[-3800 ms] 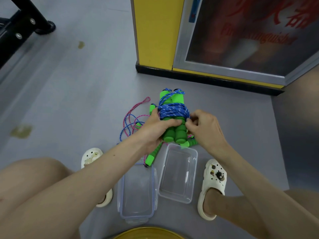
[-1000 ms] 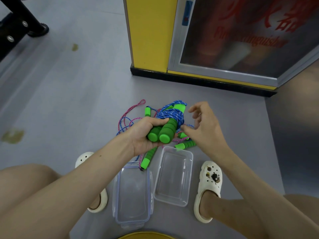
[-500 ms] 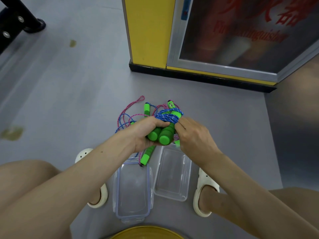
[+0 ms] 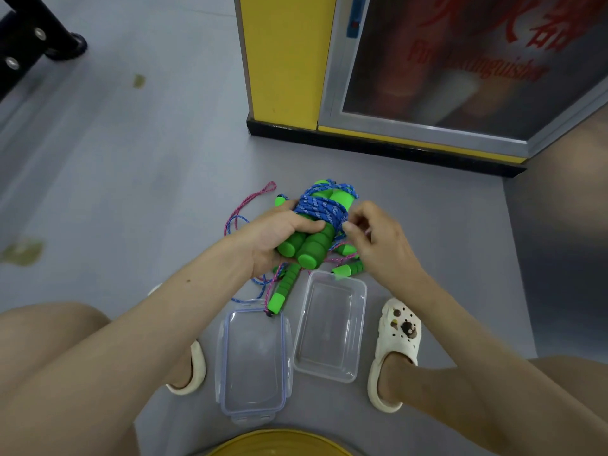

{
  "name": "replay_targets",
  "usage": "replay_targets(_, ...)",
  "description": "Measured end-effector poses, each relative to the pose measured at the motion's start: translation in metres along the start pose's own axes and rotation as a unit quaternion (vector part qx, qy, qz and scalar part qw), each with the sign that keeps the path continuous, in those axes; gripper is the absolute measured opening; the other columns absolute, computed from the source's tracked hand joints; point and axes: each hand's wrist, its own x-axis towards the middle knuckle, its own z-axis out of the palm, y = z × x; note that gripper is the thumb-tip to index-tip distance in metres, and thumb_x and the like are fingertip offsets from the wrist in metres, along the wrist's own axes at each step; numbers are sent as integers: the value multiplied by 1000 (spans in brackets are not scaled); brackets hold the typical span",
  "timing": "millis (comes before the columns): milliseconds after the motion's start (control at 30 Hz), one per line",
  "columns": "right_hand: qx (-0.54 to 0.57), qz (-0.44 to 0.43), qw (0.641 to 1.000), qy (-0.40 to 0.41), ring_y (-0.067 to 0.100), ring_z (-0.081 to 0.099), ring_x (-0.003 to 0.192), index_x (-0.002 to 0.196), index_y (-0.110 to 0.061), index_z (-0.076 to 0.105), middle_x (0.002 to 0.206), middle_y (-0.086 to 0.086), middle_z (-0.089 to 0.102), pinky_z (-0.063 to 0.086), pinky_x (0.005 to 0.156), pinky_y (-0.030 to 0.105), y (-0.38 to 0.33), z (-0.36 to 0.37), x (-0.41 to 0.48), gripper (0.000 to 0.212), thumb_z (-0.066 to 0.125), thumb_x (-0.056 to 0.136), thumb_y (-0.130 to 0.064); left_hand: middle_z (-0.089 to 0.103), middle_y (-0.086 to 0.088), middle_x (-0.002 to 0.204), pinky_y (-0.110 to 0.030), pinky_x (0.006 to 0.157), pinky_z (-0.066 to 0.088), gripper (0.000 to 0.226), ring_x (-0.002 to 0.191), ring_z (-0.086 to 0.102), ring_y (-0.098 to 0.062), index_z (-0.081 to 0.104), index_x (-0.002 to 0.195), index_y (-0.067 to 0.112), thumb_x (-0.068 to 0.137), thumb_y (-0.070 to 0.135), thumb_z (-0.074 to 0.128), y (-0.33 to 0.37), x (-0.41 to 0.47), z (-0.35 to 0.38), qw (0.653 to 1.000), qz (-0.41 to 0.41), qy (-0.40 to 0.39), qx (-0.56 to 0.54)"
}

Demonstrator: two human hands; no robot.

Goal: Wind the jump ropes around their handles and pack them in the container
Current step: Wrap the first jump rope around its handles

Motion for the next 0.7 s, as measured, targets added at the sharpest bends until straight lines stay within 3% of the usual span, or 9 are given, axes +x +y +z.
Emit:
replay_targets(133,-145,-95,984,-42,13,53,81,100,-11,54,96,1,54,47,65,27,2,-1,-4,16,64,87,-11,69,-14,112,-31,65,56,44,80,67,-22,53,129,14,88,1,60,-7,2,-1,1000,0,12,-19)
replay_targets(200,-258,-185,948,-9,23,57,77,92,-7,59,94,7,56,51,54,35,5,-2,-2,13,68,82,-5,69,-12,108,-29,63,56,41,78,67,-21,54,127,13,89,1,59,-9,2,0,1000,-6,8,-30)
replay_targets(267,-276,-213,937,26,24,55,68,80,-5,57,84,8,56,48,50,37,8,0,-1,10,65,80,1,70,-11,103,-28,62,57,38,75,67,-20,55,126,11,89,1,58,-10,0,2,999,-9,5,-47)
replay_targets(333,-182,-171,967,53,20,50,66,78,-5,54,80,5,54,46,54,33,5,5,-4,8,60,82,-1,69,-10,101,-27,56,56,40,72,68,-19,54,127,11,89,-1,58,-12,-1,6,997,1,9,-74)
replay_targets(400,-19,-59,993,103,13,52,69,81,-6,56,81,2,56,46,61,22,-2,7,-5,7,60,86,-3,69,-11,106,-28,57,57,45,74,69,-20,51,130,12,89,-4,57,-15,0,11,994,30,11,-102)
replay_targets(467,140,83,980,116,10,57,75,86,-9,59,82,1,60,48,68,17,-8,5,-4,6,60,88,-5,67,-11,114,-32,67,58,55,86,69,-23,45,136,16,87,-6,59,-19,3,14,991,63,21,-118)
replay_targets(533,239,145,955,99,15,59,79,86,-13,59,82,1,60,53,77,30,-8,4,-1,8,60,90,-6,64,-13,122,-34,72,58,64,94,67,-26,39,140,19,86,-7,60,-21,7,16,987,89,33,-133)
replay_targets(600,252,157,952,73,17,61,80,86,-16,60,81,1,62,54,80,40,-8,3,1,7,62,90,-11,63,-13,124,-33,69,59,68,95,67,-26,35,142,20,86,-7,60,-21,9,16,983,100,38,-146)
replay_targets(700,133,148,978,59,12,62,80,87,-16,59,86,-1,65,53,73,27,-6,4,1,12,69,84,-21,66,-10,118,-30,63,59,63,88,69,-21,39,139,19,86,-5,61,-23,10,16,982,94,33,-158)
